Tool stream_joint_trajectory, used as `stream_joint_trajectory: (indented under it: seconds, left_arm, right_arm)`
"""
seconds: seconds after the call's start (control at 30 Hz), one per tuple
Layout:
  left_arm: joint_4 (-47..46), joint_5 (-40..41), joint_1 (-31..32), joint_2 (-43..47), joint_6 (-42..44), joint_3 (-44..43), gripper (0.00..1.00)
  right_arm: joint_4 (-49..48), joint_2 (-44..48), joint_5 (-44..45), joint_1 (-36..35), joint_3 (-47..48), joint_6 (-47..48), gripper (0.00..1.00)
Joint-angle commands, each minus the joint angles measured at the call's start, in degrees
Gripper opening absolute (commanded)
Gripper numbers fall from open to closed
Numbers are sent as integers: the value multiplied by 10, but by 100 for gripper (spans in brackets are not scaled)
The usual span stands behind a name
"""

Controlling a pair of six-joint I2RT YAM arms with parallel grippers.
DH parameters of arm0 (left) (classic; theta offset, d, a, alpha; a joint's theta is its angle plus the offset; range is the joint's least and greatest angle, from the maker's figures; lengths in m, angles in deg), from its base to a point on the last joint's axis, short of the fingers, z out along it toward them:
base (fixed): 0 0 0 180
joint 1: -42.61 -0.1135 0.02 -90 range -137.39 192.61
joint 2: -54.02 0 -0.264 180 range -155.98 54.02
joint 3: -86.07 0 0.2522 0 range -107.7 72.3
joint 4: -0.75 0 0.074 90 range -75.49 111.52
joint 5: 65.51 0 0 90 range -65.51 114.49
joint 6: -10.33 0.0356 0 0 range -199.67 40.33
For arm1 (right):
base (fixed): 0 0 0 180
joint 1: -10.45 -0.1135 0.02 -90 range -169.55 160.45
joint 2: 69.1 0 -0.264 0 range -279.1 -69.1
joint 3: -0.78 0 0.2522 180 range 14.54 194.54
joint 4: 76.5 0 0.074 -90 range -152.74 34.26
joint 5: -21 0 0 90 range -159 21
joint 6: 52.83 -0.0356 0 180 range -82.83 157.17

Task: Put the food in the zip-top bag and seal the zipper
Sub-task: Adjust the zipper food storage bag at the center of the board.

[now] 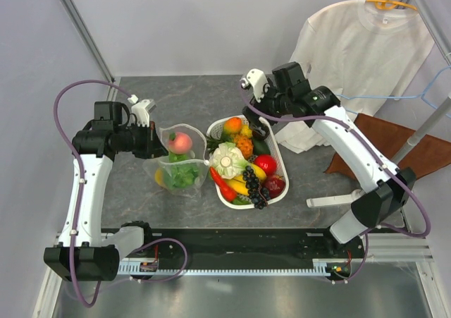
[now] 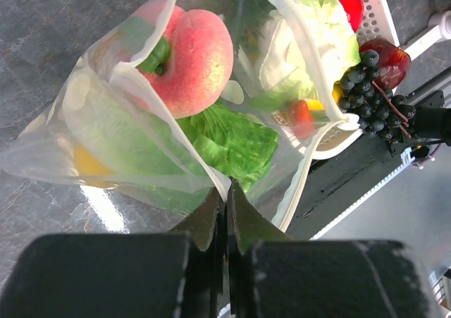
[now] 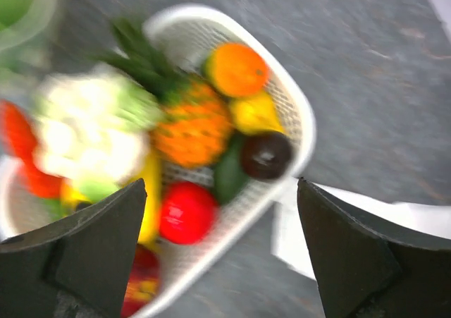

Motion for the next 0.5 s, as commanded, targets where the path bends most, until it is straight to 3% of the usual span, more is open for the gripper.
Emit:
stream_joint_trajectory:
  seconds: [0.0,0.2,0.47]
  left_arm:
    - [-19,-25,2,9,-6,-5,2]
    - [-24,-29,2,10,-10,0,2]
    - [-18,-28,2,12,-1,-5,2]
  right_arm:
    - [15,-23,79,5,-55,201,95]
    - [-85,-17,78,5,-159,364,97]
    - [-124,-91,57,5,-157,423,96]
